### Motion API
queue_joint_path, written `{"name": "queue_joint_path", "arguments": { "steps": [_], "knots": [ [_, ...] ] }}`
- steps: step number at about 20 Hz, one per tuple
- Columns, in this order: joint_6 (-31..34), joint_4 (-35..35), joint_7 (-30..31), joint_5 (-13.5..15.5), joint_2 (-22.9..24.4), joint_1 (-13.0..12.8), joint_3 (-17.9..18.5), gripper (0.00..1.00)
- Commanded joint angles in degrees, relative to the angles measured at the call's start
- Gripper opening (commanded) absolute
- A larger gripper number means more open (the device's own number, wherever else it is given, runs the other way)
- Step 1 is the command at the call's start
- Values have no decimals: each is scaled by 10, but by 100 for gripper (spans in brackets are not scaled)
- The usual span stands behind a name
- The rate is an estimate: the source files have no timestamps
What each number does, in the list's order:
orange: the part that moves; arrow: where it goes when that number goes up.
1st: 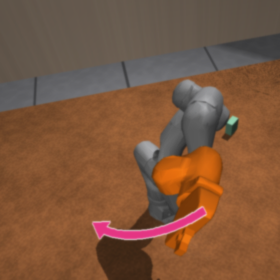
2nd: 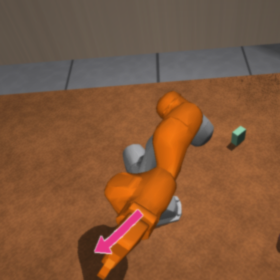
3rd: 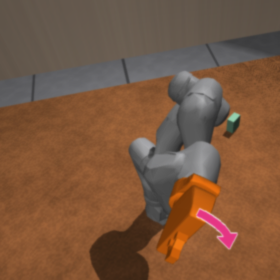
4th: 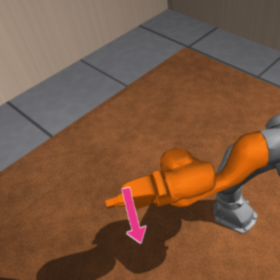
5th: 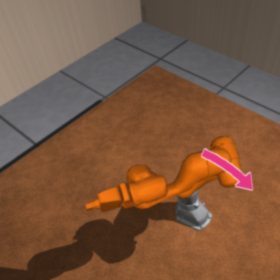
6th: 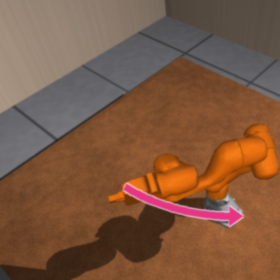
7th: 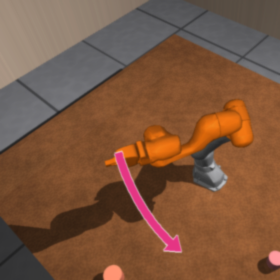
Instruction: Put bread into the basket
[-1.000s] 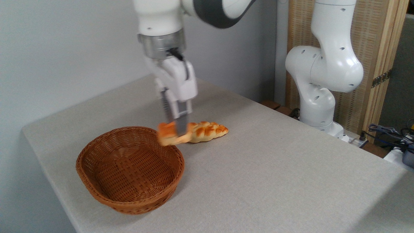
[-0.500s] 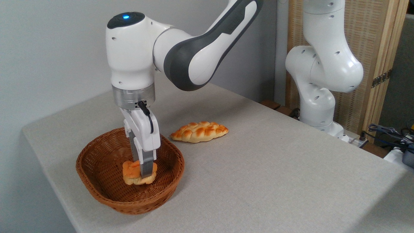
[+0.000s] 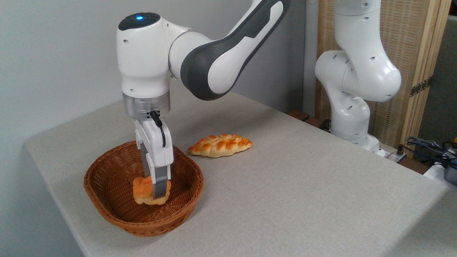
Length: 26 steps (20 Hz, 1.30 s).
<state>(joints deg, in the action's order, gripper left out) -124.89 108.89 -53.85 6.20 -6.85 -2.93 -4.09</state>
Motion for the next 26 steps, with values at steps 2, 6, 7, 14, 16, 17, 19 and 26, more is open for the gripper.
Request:
{"name": "queue_joint_path", "arguments": {
  "steps": [2, 6, 7, 14, 16, 17, 19, 26],
  "knots": [
    [-4, -6, -13, 5, -1, 1, 1, 100],
    [9, -11, -4, 12, 20, 4, 6, 100],
    [25, -15, -3, 12, 26, 4, 7, 100],
    [288, -150, 58, 2, 54, 29, 5, 100],
    [319, -156, 77, -7, 68, 35, 1, 100],
    [332, -160, 81, -26, 68, 35, 0, 100],
    [352, -166, 86, -49, 73, 35, -13, 100],
    [355, -163, 83, -51, 81, 35, -5, 100]
  ]
}}
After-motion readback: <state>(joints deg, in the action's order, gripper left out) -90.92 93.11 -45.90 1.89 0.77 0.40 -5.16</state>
